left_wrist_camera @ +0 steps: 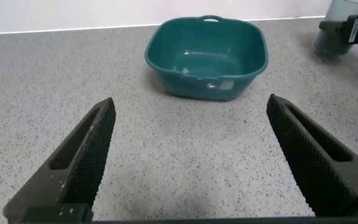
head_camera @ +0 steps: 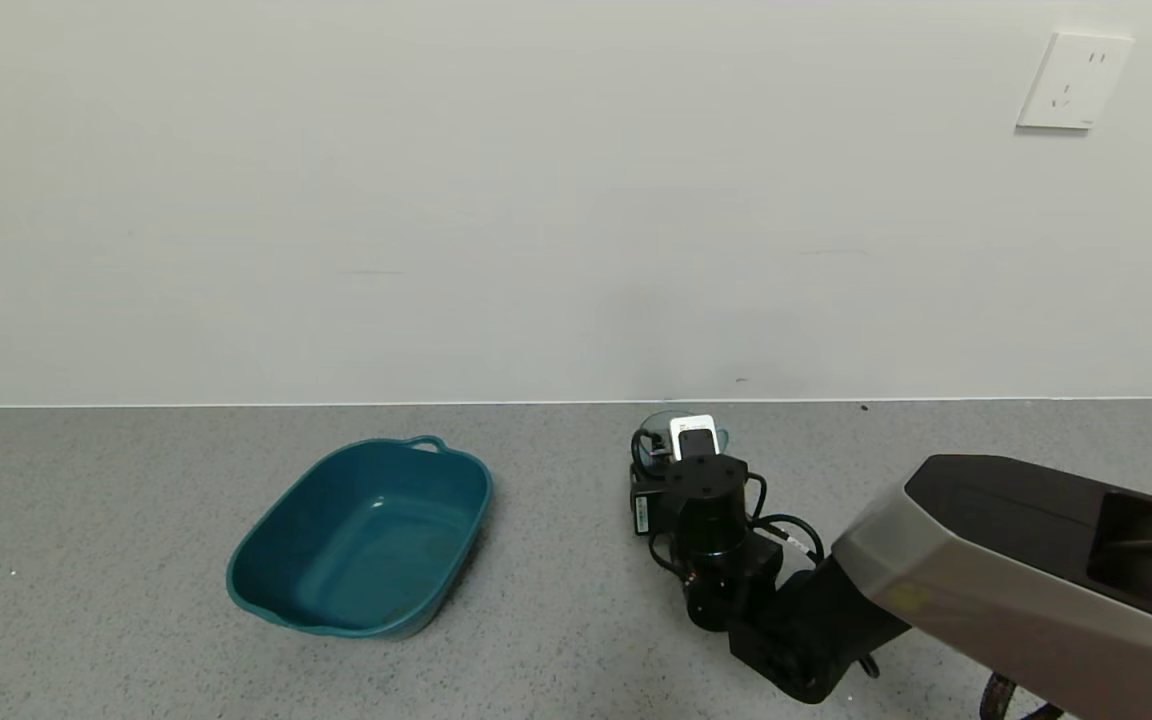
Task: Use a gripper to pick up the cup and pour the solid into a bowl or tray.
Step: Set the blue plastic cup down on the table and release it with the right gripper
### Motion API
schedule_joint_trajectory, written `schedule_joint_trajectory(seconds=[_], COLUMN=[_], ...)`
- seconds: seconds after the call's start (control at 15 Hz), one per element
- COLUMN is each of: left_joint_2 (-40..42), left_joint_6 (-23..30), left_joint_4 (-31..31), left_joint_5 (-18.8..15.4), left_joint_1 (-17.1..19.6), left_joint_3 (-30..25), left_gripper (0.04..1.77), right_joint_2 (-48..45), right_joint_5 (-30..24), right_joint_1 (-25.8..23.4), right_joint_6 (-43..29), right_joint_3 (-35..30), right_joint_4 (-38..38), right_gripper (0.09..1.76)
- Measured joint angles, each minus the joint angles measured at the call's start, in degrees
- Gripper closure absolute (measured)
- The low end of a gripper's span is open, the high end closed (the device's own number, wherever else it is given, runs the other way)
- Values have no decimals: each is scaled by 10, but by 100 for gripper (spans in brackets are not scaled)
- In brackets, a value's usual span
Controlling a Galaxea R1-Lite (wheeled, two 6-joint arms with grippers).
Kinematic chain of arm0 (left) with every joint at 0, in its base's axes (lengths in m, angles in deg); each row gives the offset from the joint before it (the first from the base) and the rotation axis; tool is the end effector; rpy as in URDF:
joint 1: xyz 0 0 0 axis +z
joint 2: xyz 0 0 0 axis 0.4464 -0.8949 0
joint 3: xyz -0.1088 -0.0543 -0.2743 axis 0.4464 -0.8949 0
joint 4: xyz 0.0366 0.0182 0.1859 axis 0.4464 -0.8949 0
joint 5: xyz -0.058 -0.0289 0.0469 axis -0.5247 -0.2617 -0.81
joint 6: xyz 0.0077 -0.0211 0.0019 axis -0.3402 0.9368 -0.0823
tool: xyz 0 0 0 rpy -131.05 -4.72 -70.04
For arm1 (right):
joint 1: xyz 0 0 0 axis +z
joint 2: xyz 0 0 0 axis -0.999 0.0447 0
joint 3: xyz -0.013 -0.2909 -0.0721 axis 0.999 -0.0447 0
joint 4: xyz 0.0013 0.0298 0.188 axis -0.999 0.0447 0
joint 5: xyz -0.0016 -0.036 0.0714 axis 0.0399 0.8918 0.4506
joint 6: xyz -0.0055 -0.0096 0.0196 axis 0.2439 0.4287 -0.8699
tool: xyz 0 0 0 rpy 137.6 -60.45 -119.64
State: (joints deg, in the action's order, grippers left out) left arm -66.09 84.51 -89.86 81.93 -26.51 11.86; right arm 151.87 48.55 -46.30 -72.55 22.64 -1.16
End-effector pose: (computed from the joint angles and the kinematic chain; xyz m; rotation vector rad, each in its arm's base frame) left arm -0.0228 -0.0001 0.0755 0.0012 -0.0002 0.0000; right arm 0.3445 0.2835 0.0396 -0.0148 0.1594 0.0883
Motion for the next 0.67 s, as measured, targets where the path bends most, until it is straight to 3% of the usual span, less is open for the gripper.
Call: schedule_joint_trajectory(seconds=[0.67], left_joint_2=[0], left_joint_6=[0], left_joint_4=[0], left_joint_5=[0], left_joint_1=[0], left_joint_3=[0], left_gripper=[6], right_joint_2=[5], right_joint_5=[-6], right_joint_1=[3], right_joint_6=[1], right_joint_3=[-4], right_joint_4=[-10], right_gripper=[24])
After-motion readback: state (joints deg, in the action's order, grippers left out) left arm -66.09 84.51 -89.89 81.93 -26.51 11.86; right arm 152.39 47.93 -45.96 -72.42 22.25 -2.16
